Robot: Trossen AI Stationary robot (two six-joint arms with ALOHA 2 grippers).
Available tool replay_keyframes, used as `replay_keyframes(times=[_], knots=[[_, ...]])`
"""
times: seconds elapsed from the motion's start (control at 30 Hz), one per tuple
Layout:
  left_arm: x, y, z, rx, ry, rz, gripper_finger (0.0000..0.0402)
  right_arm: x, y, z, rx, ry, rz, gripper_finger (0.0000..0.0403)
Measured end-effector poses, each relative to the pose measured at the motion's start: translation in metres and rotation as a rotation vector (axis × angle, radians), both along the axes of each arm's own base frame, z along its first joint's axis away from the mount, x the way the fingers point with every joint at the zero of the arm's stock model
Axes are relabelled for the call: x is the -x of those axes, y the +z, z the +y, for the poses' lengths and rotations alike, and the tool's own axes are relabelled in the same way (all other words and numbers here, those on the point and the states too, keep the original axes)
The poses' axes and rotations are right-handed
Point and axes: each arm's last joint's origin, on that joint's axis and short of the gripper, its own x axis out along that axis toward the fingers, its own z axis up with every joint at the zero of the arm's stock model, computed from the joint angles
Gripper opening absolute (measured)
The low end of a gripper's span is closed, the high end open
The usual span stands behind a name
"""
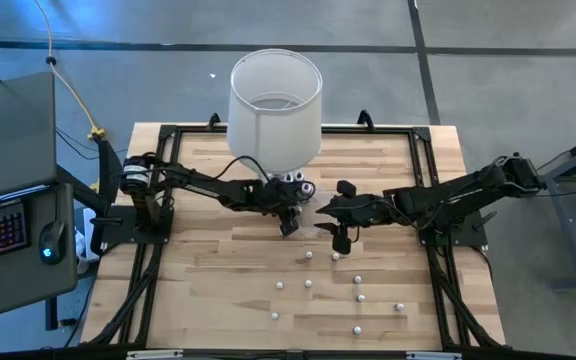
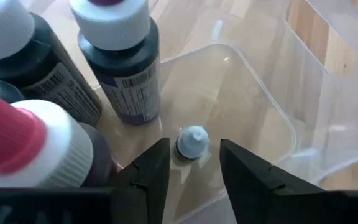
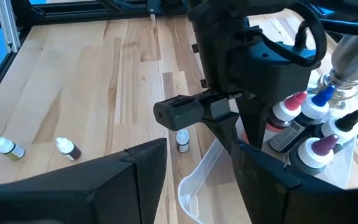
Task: Pick & Place food coloring
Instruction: Put the top small black food coloring bottle into the transparent bin
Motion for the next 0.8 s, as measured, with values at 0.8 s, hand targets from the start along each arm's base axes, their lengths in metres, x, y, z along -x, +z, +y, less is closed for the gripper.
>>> replay_keyframes(times=[0.8], knots=[[0.084,0.112,-0.071,0.047,-0.332,-0.031,0.0142,0.000,0.000,0.000,0.000,0.000,0.000,0.0173]])
